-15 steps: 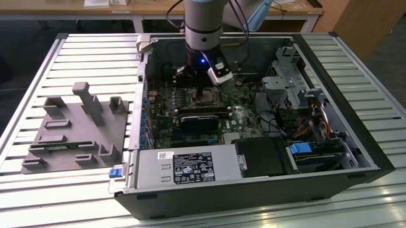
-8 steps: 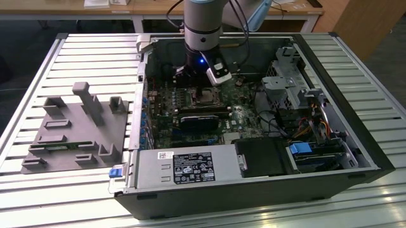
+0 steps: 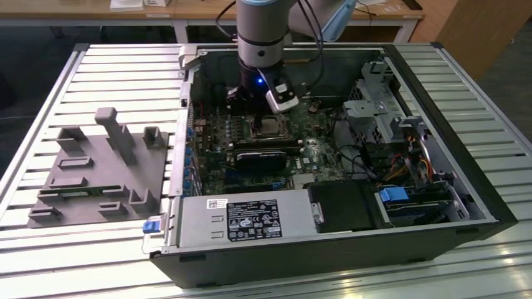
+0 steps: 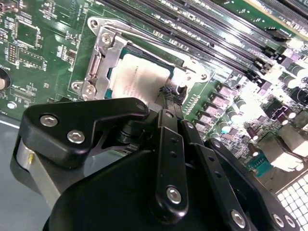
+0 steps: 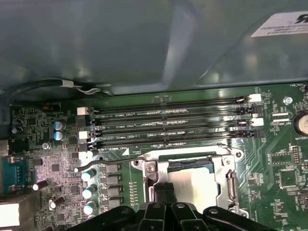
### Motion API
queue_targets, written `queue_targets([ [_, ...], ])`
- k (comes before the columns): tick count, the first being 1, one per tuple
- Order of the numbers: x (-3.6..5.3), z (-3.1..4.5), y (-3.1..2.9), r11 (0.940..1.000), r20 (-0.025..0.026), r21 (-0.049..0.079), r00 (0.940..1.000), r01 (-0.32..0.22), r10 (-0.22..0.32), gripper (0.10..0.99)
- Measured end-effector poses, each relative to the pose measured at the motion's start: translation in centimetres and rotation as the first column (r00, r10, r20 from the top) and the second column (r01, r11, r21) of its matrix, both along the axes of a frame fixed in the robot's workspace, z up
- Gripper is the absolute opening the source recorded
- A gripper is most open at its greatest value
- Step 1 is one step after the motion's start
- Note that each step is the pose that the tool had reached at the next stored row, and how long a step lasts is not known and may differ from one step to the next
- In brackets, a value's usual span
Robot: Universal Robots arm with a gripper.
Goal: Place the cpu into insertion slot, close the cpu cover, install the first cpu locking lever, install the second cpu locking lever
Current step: 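Close the cpu cover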
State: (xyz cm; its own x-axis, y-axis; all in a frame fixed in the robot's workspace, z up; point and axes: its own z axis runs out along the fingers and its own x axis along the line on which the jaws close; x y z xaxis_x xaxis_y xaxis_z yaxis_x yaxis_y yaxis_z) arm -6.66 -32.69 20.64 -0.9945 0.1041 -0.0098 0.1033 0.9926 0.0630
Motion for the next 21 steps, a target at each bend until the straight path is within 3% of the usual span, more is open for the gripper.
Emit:
queue_targets([
  [12,-0.34,-0.52,0.0,1.0,-0.0002,0.0,1.0,0.005,-0.005,0.106],
  [21,0.05,-0.54,0.0,1.0,0.0,0.0,1.0,0.004,-0.004,0.106],
])
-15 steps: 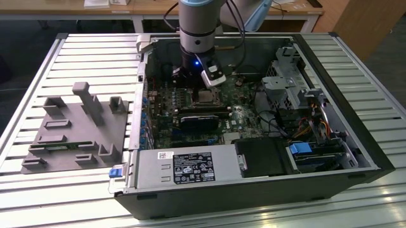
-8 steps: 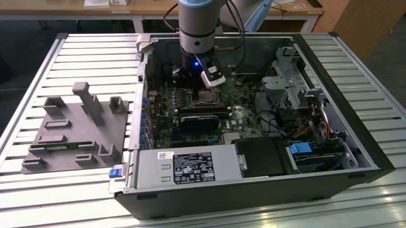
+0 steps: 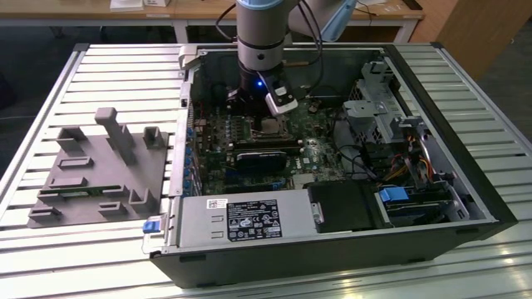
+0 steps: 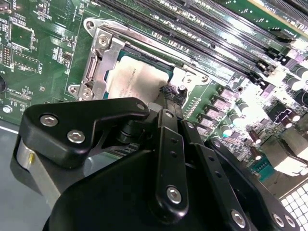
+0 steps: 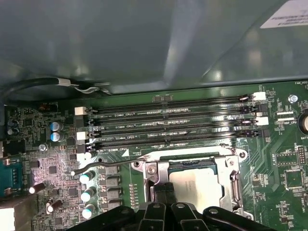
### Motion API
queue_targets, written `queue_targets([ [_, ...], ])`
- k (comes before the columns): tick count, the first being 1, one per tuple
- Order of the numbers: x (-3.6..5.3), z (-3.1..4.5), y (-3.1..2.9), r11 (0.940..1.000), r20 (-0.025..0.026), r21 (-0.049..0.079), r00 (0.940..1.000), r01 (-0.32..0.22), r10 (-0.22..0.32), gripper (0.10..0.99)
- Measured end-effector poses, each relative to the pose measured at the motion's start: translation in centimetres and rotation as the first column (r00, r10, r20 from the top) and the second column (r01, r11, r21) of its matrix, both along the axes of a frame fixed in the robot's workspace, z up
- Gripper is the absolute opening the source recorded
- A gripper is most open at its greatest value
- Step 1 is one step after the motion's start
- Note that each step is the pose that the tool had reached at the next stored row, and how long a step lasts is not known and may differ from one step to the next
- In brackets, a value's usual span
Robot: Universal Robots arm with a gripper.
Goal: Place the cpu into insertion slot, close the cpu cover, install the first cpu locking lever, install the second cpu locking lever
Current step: 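Close the cpu cover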
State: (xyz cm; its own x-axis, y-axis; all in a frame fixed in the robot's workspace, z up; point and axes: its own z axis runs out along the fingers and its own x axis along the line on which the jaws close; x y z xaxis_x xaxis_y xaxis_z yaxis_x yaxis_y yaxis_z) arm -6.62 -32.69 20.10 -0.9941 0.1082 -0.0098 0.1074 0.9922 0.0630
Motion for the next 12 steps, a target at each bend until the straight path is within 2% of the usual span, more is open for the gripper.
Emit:
queue_targets([
  [7,0.23,0.03,0.01,1.0,-0.0004,0.0,1.0,-0.003,0.003,0.106],
  [12,0.24,0.48,0.0,1.0,-0.0006,0.0,1.0,-0.003,0.003,0.106],
])
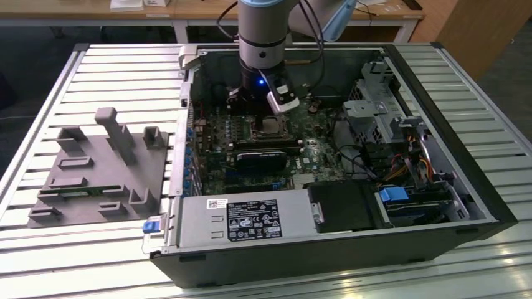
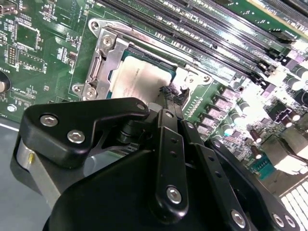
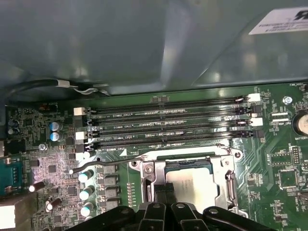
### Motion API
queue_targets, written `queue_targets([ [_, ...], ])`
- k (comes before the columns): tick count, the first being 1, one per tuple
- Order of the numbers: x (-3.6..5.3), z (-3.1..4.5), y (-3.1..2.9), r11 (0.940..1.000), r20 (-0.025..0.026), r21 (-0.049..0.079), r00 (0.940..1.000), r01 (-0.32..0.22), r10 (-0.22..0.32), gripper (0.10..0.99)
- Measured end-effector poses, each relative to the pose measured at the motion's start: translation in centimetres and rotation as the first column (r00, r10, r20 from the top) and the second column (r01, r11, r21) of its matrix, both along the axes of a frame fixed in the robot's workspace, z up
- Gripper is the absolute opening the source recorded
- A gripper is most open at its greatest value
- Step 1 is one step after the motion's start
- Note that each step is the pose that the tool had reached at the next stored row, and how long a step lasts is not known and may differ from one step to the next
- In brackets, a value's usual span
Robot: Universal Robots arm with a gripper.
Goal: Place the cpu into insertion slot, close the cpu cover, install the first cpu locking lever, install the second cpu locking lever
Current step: 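Close the cpu cover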
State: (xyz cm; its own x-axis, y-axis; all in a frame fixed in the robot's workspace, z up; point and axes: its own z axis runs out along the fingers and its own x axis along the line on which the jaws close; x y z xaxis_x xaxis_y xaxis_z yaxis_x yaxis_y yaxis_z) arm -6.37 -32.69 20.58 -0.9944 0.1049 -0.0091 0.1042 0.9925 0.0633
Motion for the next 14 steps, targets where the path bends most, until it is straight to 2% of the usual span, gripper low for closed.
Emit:
queue_targets([
  [7,0.12,0.35,0.0,1.0,0.0,0.0,1.0,-0.002,0.002,0.106],
  [14,1.64,0.36,0.0,1.0,-0.0003,0.0,1.0,-0.002,0.002,0.106],
])
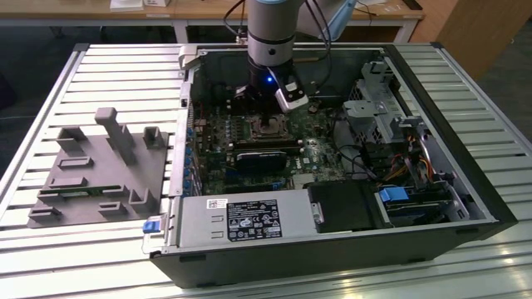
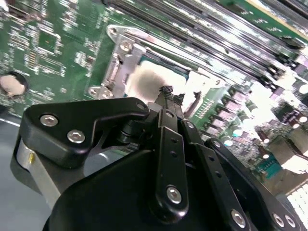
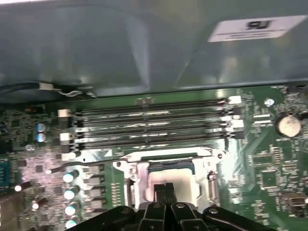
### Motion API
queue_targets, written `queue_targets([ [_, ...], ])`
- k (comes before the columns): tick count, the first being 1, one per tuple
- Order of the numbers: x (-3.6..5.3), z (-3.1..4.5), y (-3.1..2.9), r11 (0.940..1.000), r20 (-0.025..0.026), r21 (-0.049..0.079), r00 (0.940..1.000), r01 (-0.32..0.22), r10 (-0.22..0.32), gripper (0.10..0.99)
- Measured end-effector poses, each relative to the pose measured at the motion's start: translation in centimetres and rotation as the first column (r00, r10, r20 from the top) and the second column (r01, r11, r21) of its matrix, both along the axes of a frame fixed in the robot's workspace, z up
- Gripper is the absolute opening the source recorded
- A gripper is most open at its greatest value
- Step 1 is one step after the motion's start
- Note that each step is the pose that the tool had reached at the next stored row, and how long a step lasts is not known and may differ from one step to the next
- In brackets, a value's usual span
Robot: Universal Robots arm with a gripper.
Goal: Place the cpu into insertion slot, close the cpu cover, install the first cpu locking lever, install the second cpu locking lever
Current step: 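Close the cpu cover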
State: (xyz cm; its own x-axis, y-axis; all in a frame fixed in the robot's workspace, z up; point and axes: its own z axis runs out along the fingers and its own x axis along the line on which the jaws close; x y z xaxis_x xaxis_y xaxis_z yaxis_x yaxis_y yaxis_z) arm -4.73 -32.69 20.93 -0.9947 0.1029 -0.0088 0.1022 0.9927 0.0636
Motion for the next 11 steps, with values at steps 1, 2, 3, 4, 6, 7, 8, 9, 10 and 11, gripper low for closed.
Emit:
queue_targets([
  [1,0.23,0.0,0.0,1.0,-0.0001,0.0,1.0,0.0,0.0,0.106],
  [2,0.45,0.0,0.0,1.0,-0.0002,0.0,1.0,0.0,0.0,0.106],
  [3,0.65,0.0,0.0,1.0,-0.0003,0.0,1.0,0.0,0.0,0.106],
  [4,0.77,0.0,-0.01,1.0,-0.0003,0.0,1.0,0.0,0.0,0.106],
  [6,0.86,0.0,-0.01,1.0,-0.0002,0.0,1.0,0.0,0.0,0.106],
  [7,0.86,0.0,0.0,1.0,-0.0002,0.0,1.0,0.0,0.0,0.106],
  [8,0.86,0.0,0.0,1.0,-0.0003,0.0,1.0,0.0,0.0,0.106],
  [9,0.87,0.03,0.0,1.0,-0.0003,0.0,1.0,0.0,0.0,0.106],
  [10,0.87,0.1,0.0,1.0,-0.0004,0.0,1.0,0.0,0.0,0.106],
  [11,0.87,0.24,0.0,1.0,-0.0003,0.0,1.0,0.0,0.0,0.106],
])
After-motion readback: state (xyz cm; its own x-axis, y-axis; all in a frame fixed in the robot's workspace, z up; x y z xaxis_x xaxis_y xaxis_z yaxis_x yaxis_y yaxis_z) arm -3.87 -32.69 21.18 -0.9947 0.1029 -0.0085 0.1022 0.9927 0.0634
